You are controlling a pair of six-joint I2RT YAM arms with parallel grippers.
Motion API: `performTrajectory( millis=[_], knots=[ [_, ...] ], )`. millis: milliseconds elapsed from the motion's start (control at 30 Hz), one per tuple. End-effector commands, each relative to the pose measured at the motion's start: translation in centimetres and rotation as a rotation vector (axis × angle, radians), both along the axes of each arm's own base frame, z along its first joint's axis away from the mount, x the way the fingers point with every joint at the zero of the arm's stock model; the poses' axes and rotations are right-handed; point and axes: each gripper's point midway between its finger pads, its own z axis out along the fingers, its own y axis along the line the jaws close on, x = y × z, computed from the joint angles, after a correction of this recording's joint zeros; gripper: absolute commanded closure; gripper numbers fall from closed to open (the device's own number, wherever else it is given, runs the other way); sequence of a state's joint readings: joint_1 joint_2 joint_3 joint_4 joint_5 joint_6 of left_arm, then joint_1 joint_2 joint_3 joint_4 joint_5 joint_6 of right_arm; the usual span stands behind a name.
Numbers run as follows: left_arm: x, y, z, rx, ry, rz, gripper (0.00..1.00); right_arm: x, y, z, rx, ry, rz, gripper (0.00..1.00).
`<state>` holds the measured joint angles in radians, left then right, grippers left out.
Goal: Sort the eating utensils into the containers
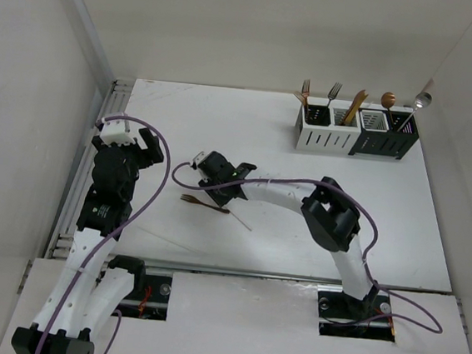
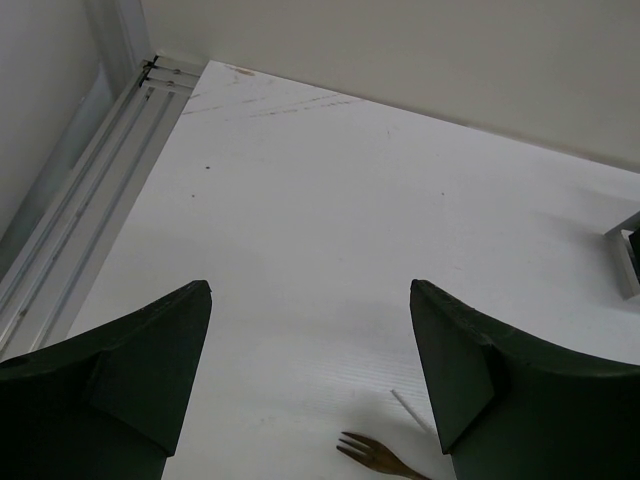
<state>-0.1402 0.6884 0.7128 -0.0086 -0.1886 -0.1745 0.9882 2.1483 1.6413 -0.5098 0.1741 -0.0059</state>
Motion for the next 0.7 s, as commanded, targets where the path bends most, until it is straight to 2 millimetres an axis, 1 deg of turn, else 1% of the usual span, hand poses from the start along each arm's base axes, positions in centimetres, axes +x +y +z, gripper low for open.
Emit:
performTrajectory(
  millis=[0, 33, 100, 133, 167, 200, 233, 267, 300, 400, 433, 467, 533, 567, 600, 633, 667],
  knots=[
    [-0.1, 0.3, 0.9, -0.013, -0.036, 0.015, 0.23, -0.1, 0.4, 0.3, 0.020, 0.019, 0.027, 0.64],
    [-0.1, 0.3, 0.9, -0.013, -0.036, 0.015, 0.23, -0.7, 0.0, -0.5, 0.009, 0.042, 0.034, 0.64],
    [-0.1, 0.3, 0.9, -0.013, -0.036, 0.015, 0.23, -1.6, -0.6, -1.1, 0.010, 0.070, 0.037, 0.64],
    [-0.1, 0.3, 0.9, -0.013, -0.036, 0.015, 0.23, -2.5, -2.0, -2.4, -0.022, 0.092, 0.036, 0.63],
    [-0.2, 0.4, 0.9, -0.012, -0.036, 0.024, 0.23, -2.8, -2.3, -2.4, -0.016, 0.096, 0.024, 0.63],
    [-0.2, 0.4, 0.9, -0.012, -0.036, 0.024, 0.23, -3.5, -2.9, -3.2, -0.027, 0.120, 0.019, 0.63],
    [-0.2, 0.4, 0.9, -0.012, -0.036, 0.024, 0.23, -4.4, -4.0, -4.0, -0.049, 0.146, 0.022, 0.63],
    [-0.2, 0.4, 0.9, -0.012, -0.036, 0.024, 0.23, -4.7, -4.4, -3.9, -0.053, 0.149, 0.022, 0.63],
    [-0.2, 0.7, 0.9, -0.012, -0.036, 0.034, 0.23, -5.0, -4.8, -4.3, -0.061, 0.160, 0.013, 0.63],
    [-0.1, 0.5, 1.1, -0.014, -0.045, 0.023, 0.23, -5.8, -6.3, -5.0, -0.104, 0.184, -0.001, 0.63],
    [-0.1, 0.5, 1.1, -0.014, -0.045, 0.023, 0.23, -5.9, -6.3, -4.7, -0.104, 0.184, -0.001, 0.63],
    [-0.1, 0.5, 1.1, -0.014, -0.045, 0.023, 0.23, -6.1, -6.7, -5.0, -0.113, 0.190, -0.002, 0.63],
    [-0.1, 0.5, 1.1, -0.014, -0.045, 0.023, 0.23, -6.1, -6.7, -5.0, -0.113, 0.190, -0.002, 0.64],
    [0.0, 0.5, 0.9, -0.014, -0.045, 0.023, 0.23, -6.0, -6.9, -5.3, -0.125, 0.188, -0.006, 0.68],
    [0.0, 0.5, 0.9, -0.014, -0.045, 0.023, 0.23, -5.7, -6.6, -5.1, -0.128, 0.180, -0.010, 0.82],
    [0.0, 0.5, 0.9, -0.014, -0.045, 0.023, 0.23, -5.6, -6.5, -5.9, -0.147, 0.193, -0.011, 0.88],
    [0.0, 0.4, 0.9, -0.015, -0.045, 0.014, 0.23, -5.3, -6.4, -6.1, -0.162, 0.188, -0.017, 0.93]
  ],
)
